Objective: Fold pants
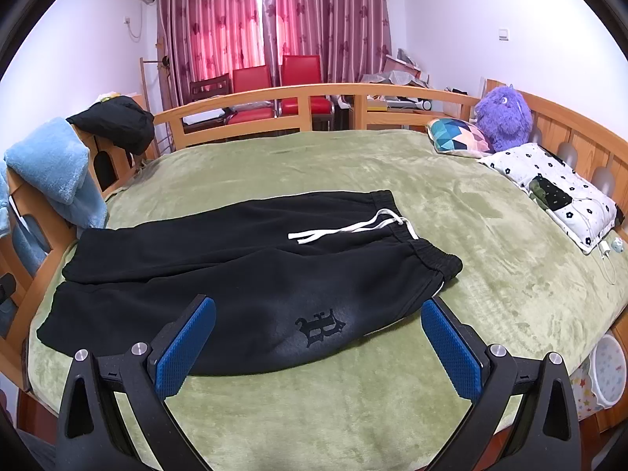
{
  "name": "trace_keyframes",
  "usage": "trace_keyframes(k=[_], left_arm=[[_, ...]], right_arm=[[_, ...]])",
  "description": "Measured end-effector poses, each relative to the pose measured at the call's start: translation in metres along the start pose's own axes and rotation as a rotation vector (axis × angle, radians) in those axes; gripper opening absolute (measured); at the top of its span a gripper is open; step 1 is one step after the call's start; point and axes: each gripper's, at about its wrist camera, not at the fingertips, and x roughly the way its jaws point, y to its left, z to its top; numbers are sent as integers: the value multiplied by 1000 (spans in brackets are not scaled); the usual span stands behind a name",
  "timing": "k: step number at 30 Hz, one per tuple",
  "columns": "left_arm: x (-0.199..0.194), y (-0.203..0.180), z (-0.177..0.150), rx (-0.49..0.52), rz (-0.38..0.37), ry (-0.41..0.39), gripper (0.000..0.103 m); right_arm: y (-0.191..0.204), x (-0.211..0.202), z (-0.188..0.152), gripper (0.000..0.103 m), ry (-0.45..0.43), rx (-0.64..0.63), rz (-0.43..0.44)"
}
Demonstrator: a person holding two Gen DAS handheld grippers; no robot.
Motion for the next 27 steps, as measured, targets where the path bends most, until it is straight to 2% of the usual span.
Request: trace_keyframes(k=[27], left_arm=[[1, 7, 6, -12, 2, 2, 103]], right_arm=[[10, -2, -4, 103, -19, -16, -15]])
